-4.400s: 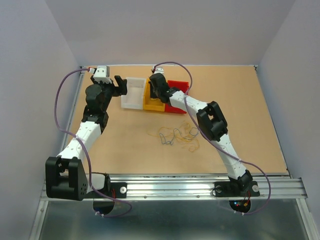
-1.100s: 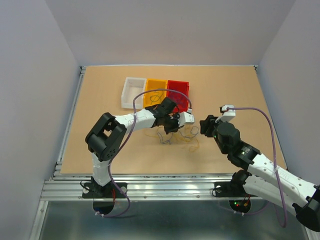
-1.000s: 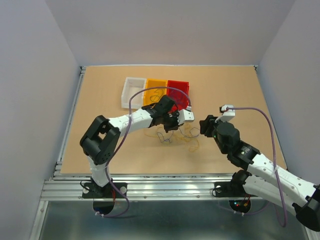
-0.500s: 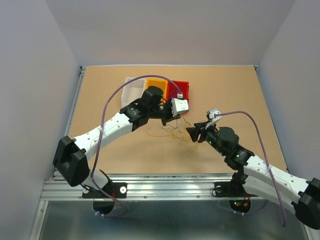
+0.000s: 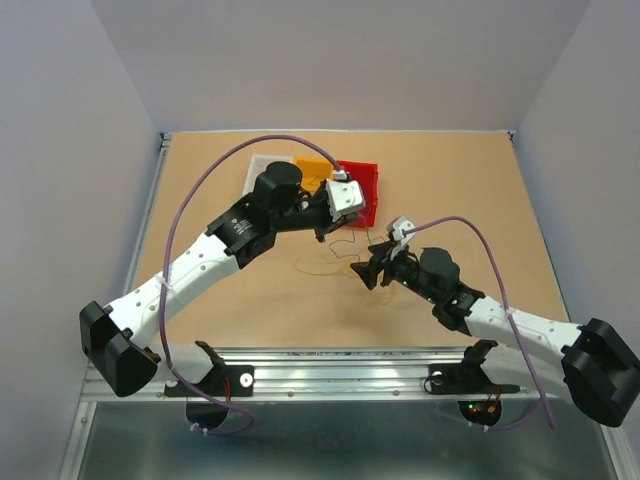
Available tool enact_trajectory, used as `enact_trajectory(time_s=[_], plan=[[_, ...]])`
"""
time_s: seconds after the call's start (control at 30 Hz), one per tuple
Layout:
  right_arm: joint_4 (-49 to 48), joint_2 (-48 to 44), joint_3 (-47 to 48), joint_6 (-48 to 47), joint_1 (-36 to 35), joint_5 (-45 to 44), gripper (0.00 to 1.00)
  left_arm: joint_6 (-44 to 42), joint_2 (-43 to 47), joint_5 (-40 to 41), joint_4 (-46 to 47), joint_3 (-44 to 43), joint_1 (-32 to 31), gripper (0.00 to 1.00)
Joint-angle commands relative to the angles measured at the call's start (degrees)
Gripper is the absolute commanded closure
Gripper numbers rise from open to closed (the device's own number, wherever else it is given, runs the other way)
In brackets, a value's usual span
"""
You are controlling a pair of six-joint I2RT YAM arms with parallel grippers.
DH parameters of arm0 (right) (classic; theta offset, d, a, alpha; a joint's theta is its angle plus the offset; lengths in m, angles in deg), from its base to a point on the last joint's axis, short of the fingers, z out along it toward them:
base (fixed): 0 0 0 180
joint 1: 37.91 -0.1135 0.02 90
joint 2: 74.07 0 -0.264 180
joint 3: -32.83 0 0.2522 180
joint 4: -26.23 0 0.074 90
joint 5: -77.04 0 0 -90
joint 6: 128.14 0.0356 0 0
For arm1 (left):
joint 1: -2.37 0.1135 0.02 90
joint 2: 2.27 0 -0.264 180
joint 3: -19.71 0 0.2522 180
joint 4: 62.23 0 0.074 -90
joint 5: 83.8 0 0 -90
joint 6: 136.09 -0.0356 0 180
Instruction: Untangle the cables
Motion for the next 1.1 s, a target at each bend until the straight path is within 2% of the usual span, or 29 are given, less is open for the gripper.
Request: enact_trajectory(time_s=[0.0,0.27,0.37,0.4,0.43,0.47,0.57,0.6,0.67,0.7,0.77,0.87,0.9,1.0,1.07], plan=[[-9.4,2.4,2.2,-1.6,0.1,5.8,0.29,3.0,1.9,0.7,0.5,-6.7,-0.2,1.00],[-13.7,11.6,5.5,-2.4,0.1,6.8,0.28,6.1,-0.2,1.7,-3.0,-18.3,-0.2,1.00],[-15.4,15.7,7.5,-2.3,0.0,6.9,0.39,7.3,-0.8,1.9,-3.7,-22.3,-0.2,1.00],[-15.4,17.4,8.1,-2.1,0.1,6.7,0.45,7.7,-0.8,3.8,-3.6,-24.1,-0.2,1.00],[-15.4,18.3,8.6,-1.9,0.1,6.4,0.48,7.9,-0.9,5.2,-3.7,-25.0,-0.2,1.00],[-15.3,18.8,9.3,-1.9,0.1,6.2,0.49,8.0,-1.1,6.9,-3.6,-25.9,-0.2,1.00],[-15.3,20.1,9.8,-1.9,0.1,5.9,0.67,8.3,-1.1,14.6,-3.3,-29.5,-0.2,1.00],[-15.3,20.2,9.9,-1.7,0.1,5.2,0.74,8.7,-1.1,19.3,-3.0,-31.3,-0.2,1.00],[-15.1,19.9,9.7,-0.9,0.1,4.0,0.78,9.1,-0.7,25.2,-1.6,-32.5,-0.2,1.00],[-14.3,19.6,9.6,-0.9,0.1,3.0,0.79,9.3,-0.5,31.5,-0.8,-32.9,-0.2,1.00],[-13.4,18.1,9.2,-1.0,0.0,2.4,0.79,8.1,0.5,35.8,2.5,-32.0,-0.2,1.00],[-10.9,15.5,8.6,-0.6,0.0,1.2,0.90,6.2,0.9,42.0,5.4,-30.6,-0.2,1.00],[-8.7,14.7,8.6,-0.4,0.1,-0.1,0.99,5.7,0.7,45.2,5.8,-30.9,-0.2,1.00],[-2.8,11.9,9.0,1.0,0.1,-4.1,0.99,4.1,-0.3,52.2,8.4,-31.2,0.1,1.00],[0.6,10.1,9.3,2.1,0.0,-6.1,0.99,3.7,-1.0,54.0,9.1,-31.5,0.8,1.00]])
